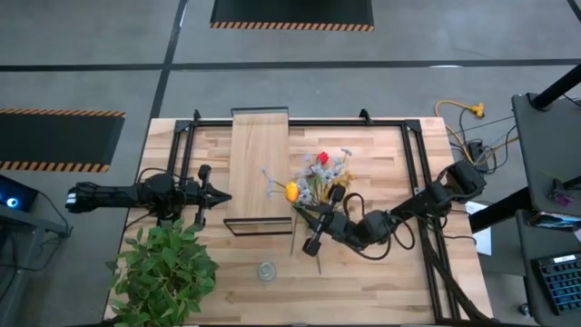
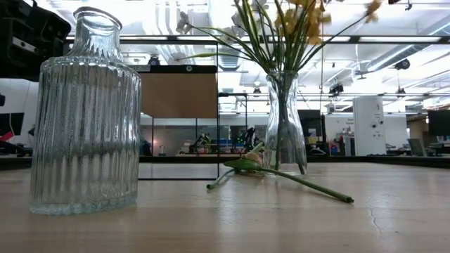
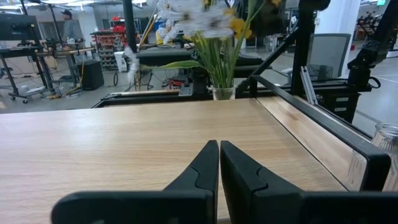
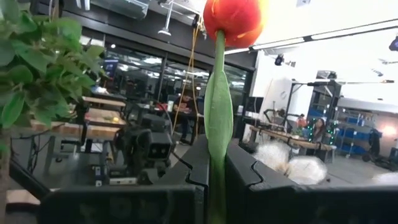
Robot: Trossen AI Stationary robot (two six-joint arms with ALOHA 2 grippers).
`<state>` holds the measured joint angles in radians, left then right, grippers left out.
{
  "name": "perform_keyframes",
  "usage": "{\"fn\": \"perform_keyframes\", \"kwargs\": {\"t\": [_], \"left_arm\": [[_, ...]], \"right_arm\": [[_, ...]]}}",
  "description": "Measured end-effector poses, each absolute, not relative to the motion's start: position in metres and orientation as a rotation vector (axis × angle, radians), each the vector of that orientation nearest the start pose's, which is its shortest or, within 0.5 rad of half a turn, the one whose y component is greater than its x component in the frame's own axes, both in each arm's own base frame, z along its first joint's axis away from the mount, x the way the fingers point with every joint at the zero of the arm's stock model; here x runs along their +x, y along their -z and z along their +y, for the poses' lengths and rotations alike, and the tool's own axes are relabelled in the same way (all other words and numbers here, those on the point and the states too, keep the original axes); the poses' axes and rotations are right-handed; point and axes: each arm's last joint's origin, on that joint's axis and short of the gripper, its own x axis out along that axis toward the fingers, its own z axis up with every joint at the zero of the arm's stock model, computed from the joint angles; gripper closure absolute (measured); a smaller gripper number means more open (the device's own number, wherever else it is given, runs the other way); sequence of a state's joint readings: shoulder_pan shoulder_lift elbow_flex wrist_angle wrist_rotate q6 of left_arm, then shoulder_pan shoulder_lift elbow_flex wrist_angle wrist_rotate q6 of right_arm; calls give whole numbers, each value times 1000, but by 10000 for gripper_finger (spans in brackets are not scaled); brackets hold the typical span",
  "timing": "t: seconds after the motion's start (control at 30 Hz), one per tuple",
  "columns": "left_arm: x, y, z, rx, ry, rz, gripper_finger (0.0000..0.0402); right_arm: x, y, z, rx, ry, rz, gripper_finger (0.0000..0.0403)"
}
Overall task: Pick and place flowers into a vace then onto a shelf
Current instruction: Put the light yellow flower into the top transparent vase
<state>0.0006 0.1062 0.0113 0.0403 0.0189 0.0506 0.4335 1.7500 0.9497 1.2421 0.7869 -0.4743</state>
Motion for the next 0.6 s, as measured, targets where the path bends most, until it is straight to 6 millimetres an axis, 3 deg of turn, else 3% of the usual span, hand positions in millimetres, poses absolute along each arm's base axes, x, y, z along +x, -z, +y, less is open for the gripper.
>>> {"fn": "perform_keyframes", "kwargs": {"t": [0.6], "left_arm": [[104,-163,0,50,20,54,402]], "right_arm": [[324,-243,126,-155,461,-235,390]]}}
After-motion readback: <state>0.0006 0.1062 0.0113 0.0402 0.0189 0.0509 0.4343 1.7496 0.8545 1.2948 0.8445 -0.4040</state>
